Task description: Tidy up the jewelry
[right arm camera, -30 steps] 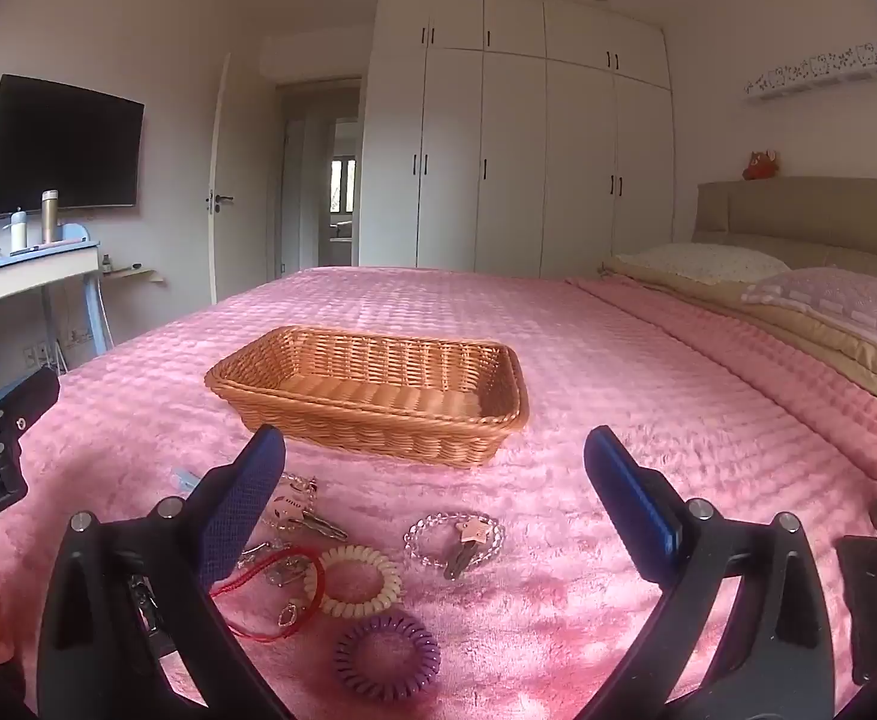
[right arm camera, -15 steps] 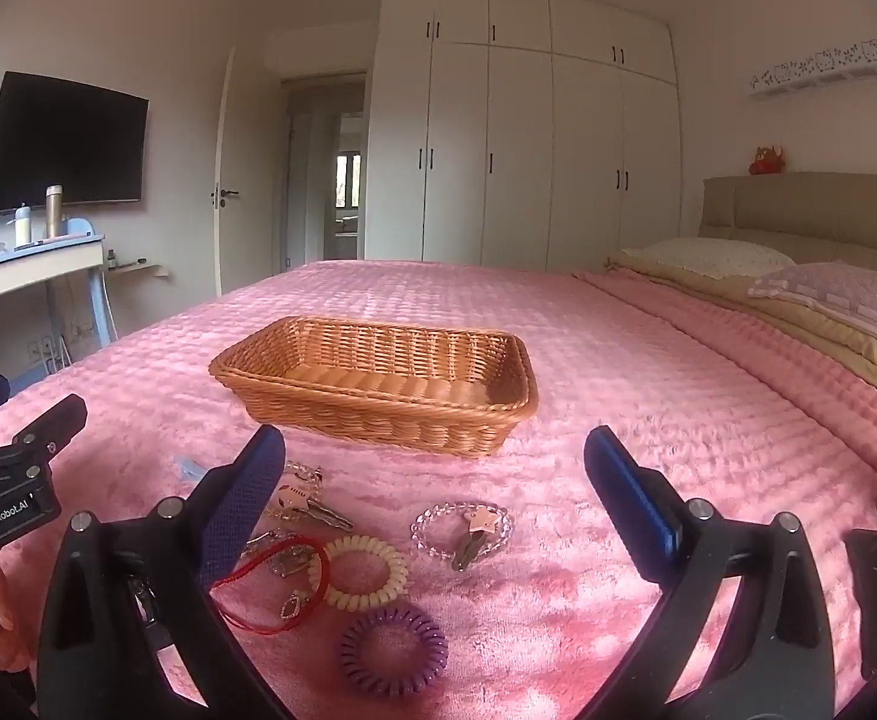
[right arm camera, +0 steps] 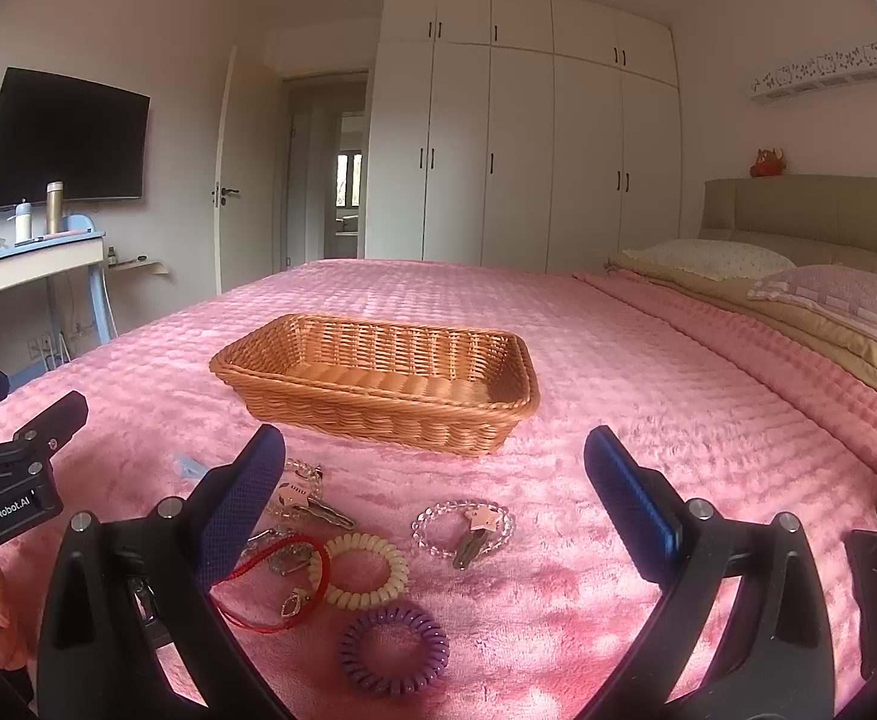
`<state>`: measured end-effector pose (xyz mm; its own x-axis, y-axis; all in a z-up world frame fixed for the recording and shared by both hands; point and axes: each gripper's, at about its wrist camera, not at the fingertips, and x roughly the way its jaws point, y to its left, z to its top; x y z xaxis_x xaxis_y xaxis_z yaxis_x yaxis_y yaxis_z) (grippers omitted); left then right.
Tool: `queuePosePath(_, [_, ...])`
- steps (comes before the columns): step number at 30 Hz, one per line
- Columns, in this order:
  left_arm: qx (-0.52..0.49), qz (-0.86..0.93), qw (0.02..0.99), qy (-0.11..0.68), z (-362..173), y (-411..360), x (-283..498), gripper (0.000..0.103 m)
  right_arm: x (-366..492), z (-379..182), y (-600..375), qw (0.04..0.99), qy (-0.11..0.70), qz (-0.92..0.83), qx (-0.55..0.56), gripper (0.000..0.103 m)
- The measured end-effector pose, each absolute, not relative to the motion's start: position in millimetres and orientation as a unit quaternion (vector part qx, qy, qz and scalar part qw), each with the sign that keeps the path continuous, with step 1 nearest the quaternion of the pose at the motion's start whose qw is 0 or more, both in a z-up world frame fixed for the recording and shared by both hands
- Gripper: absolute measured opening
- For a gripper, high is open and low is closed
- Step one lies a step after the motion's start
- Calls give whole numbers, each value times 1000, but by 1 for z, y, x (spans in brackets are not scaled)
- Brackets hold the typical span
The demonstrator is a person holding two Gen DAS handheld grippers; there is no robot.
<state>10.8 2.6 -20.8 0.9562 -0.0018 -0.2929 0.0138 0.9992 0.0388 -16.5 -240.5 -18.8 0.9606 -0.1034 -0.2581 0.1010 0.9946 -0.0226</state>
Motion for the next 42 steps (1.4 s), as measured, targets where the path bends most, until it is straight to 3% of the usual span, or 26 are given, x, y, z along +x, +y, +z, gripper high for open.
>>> queuePosePath(42, [22, -1, 989, 149, -22, 2, 10, 96, -13, -20, -236, 989, 136, -49, -8, 96])
